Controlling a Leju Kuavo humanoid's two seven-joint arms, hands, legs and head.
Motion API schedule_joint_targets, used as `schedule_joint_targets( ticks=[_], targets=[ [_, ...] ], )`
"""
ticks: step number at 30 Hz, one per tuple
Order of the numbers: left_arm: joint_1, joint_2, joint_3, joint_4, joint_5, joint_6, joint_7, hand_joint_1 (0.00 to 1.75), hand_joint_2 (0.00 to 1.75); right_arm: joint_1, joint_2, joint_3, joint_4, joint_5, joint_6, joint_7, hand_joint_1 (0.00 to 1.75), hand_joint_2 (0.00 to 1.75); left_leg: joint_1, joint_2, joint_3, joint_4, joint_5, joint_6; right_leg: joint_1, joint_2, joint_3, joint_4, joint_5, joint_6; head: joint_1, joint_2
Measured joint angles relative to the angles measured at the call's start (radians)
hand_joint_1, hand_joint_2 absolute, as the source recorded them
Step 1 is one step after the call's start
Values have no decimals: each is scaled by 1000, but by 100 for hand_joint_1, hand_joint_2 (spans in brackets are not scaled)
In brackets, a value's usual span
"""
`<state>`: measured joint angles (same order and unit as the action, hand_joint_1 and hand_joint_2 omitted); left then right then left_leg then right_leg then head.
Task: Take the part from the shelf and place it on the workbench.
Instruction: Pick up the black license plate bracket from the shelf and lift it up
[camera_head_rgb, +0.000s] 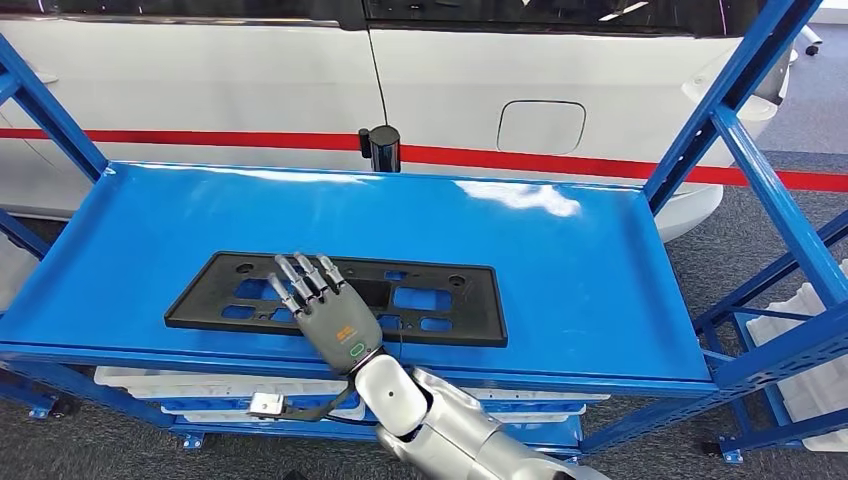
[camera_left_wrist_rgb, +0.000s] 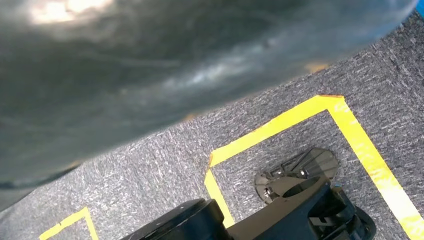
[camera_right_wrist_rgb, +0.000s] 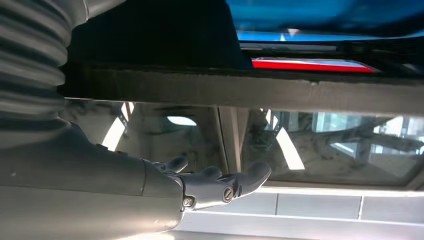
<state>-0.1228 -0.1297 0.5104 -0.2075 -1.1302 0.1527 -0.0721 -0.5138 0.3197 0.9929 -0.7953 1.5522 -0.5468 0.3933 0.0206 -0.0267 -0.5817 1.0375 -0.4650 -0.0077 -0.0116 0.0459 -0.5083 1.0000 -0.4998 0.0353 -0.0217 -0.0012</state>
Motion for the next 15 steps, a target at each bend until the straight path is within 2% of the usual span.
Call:
schedule_joint_targets(
  ticks=[6, 15],
  targets=[
    [-1, 0, 0, 0, 0, 1, 1, 0, 0, -52, 17, 29, 67, 0, 59, 31, 0, 175, 0, 0, 0, 0, 0, 0, 0, 0, 0, 0, 0, 0, 0, 0],
    [-1, 0, 9, 0, 11, 16, 4, 0, 0, -142, 47, 73, 170, 1, 259, 116, 0, 175, 0, 0, 7, 0, 0, -1, 0, 0, -3, 0, -1, -1, 0, 0]
  ],
)
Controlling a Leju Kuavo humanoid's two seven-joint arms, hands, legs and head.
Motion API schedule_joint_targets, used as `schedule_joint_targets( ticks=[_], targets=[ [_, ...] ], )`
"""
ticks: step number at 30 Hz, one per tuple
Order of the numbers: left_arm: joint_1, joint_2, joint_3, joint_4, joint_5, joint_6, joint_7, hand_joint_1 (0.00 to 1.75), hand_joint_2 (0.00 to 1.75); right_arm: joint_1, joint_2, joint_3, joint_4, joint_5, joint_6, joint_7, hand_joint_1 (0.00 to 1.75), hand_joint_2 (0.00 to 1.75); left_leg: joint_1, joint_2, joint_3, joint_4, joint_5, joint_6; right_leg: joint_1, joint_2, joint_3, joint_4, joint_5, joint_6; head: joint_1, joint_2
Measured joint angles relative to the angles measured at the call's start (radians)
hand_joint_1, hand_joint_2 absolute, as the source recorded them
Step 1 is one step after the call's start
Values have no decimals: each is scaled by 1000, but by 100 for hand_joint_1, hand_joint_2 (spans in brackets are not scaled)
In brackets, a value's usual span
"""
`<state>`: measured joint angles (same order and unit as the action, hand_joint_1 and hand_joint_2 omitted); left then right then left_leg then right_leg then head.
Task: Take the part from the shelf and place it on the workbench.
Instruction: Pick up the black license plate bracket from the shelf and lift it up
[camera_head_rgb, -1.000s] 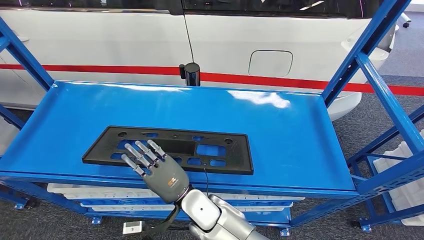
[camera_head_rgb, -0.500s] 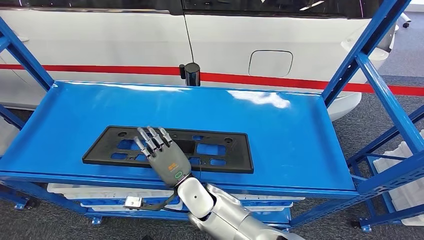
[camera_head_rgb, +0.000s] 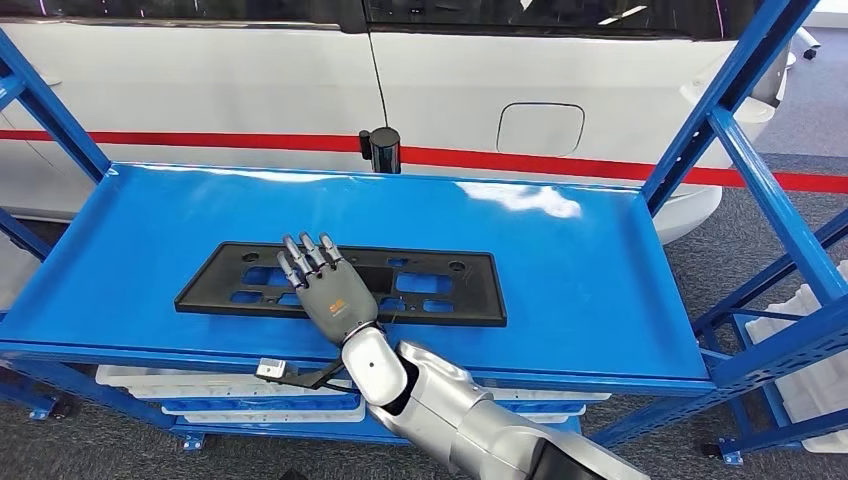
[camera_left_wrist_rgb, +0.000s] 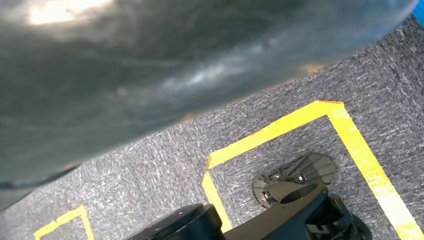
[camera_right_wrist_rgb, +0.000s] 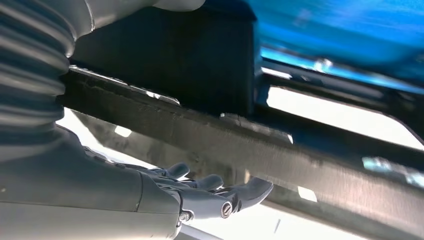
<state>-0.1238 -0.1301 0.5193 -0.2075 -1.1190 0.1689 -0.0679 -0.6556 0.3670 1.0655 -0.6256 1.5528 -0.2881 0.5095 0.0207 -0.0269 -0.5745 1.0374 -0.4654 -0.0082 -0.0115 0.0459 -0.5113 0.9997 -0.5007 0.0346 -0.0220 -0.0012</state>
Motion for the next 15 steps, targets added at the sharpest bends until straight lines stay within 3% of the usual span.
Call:
schedule_joint_targets(
  ticks=[7, 15],
  targets=[
    [1, 0, 10, 0, 8, 2, 0, 0, 0, -27, 11, 20, 32, 0, 61, 12, 0, 175, 0, 0, 3, 0, 1, 0, 0, 0, 3, 0, 0, 0, 0, 0],
    [7, 1, 33, 0, 28, 18, 1, 0, 0, -55, 16, 60, 45, 0, 208, 27, 0, 175, 0, 0, 6, 0, 1, 0, 0, 0, 6, 0, 1, 0, 0, 0]
  ],
)
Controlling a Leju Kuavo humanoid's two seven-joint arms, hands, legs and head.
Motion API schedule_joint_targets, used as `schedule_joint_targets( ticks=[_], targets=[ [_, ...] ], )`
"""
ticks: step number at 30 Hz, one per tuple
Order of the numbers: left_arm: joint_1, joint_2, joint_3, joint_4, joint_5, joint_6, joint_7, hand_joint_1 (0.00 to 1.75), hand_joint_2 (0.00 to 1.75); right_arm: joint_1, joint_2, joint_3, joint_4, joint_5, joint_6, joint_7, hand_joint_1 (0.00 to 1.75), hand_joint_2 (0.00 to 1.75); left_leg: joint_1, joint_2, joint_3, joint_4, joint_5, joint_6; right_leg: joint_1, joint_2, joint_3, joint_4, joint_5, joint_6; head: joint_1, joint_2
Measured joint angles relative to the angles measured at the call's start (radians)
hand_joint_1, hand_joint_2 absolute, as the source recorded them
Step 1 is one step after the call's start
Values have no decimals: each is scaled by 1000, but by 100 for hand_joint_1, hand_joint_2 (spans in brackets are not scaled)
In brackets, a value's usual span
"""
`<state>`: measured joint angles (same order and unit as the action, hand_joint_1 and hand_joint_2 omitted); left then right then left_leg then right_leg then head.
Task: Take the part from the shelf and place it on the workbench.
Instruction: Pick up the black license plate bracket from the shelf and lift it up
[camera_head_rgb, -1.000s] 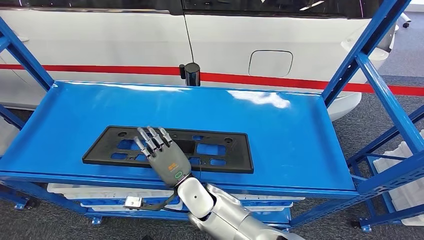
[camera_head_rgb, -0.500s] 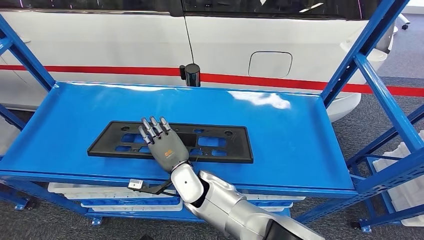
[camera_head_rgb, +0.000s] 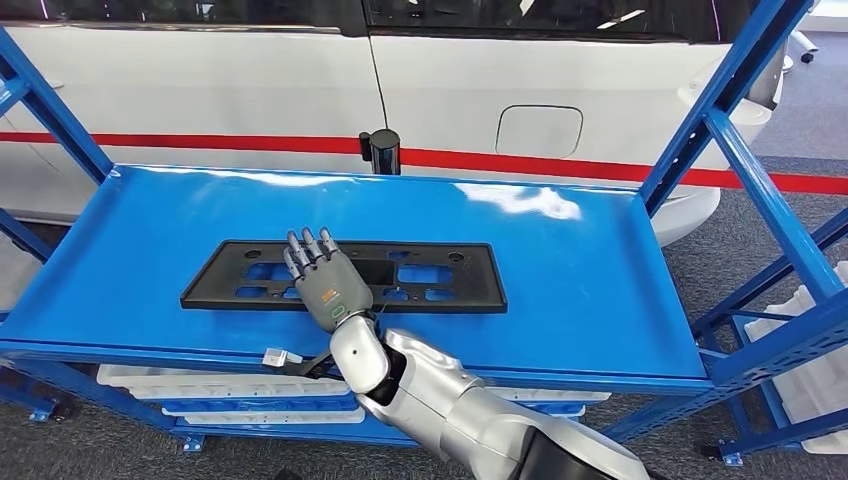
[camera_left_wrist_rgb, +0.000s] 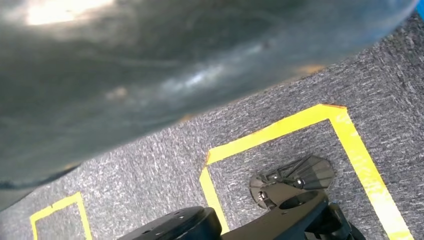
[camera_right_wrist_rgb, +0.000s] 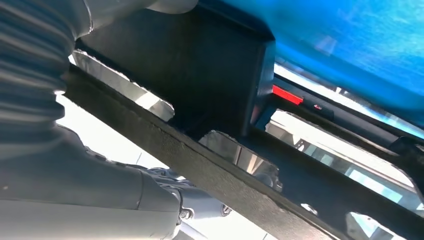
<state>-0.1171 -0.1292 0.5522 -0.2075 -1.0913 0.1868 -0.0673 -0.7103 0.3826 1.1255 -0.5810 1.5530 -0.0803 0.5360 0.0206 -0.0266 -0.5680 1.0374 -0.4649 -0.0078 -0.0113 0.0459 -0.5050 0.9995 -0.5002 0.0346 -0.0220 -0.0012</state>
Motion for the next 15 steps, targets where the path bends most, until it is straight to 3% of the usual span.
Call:
schedule_joint_targets(
  ticks=[15],
  targets=[
    [8, 1, 17, 0, 3, 0, 1, 0, 0, -21, 3, 9, 0, 0, 61, -29, 10, 175, 0, -1, 0, 0, 0, 0, 0, 0, 1, 0, 0, 0, 0, 0]
  ],
)
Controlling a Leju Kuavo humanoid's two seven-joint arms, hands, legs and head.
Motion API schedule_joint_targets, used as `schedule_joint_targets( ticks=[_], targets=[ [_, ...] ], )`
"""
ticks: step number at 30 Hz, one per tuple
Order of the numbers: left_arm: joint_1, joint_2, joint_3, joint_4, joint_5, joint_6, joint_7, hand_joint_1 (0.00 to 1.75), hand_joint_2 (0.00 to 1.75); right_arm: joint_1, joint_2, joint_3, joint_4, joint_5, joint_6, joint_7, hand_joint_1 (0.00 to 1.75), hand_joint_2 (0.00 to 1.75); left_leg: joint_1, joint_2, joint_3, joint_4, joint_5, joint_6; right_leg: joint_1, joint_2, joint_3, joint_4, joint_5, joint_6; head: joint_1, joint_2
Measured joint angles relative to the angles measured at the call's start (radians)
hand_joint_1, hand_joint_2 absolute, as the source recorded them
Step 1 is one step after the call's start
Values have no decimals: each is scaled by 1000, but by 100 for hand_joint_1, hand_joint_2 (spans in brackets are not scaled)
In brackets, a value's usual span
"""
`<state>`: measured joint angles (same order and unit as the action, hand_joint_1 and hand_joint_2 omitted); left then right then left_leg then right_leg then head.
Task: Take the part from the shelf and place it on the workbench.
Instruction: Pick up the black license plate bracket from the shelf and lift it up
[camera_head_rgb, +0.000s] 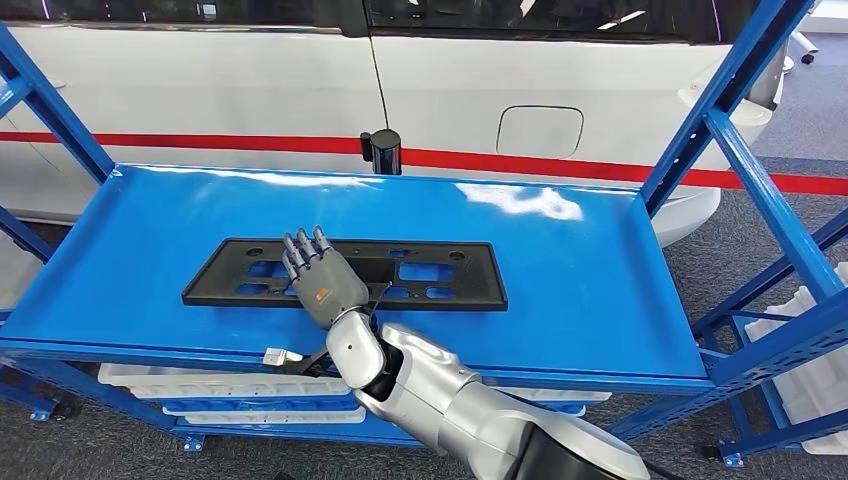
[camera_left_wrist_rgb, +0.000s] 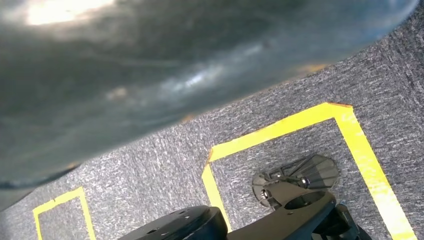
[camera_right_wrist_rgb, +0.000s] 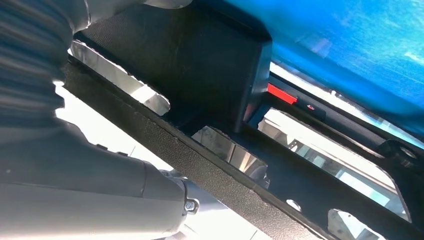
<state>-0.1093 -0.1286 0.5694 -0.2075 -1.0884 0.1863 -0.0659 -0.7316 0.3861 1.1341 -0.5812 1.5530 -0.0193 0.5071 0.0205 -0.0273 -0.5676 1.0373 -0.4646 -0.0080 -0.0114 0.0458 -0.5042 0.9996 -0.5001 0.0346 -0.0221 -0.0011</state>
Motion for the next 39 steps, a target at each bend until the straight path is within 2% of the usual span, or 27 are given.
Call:
schedule_joint_targets(
  ticks=[1, 2, 6, 8, 39],
  targets=[
    [0, 0, 0, 0, 0, -1, 0, 0, 0, -1, 0, 0, 0, 0, 3, -1, 15, 175, 0, 0, 0, 0, 0, 0, 0, 0, 0, 0, 0, 0, 0, 0],
    [0, 0, 0, 0, 0, -1, 1, 0, 0, -2, 0, 0, 0, 0, 6, -2, 29, 175, 0, 0, 0, 0, 0, 0, 0, 0, 0, 0, 0, 0, 0, 0],
    [0, 0, 0, 0, 0, -1, 2, 0, 0, -3, 0, -3, 0, 0, 19, -7, 154, 175, 0, 0, 0, 0, 0, 0, 0, 0, 0, 0, 0, 0, 0, 0],
    [0, 0, 0, 0, -1, -2, 4, 0, 0, -6, 0, -6, 0, 0, 28, -12, 172, 175, 0, 0, 0, 0, 0, 0, 0, 0, 0, 0, 0, 0, 0, 0],
    [0, 1, 6, 0, -2, -9, -2, 0, 0, -20, -1, -79, 2, -3, 56, -51, 175, 175, 0, -1, -1, 0, 1, -1, 0, -2, 0, 0, 1, -2, 0, 0]
  ],
)
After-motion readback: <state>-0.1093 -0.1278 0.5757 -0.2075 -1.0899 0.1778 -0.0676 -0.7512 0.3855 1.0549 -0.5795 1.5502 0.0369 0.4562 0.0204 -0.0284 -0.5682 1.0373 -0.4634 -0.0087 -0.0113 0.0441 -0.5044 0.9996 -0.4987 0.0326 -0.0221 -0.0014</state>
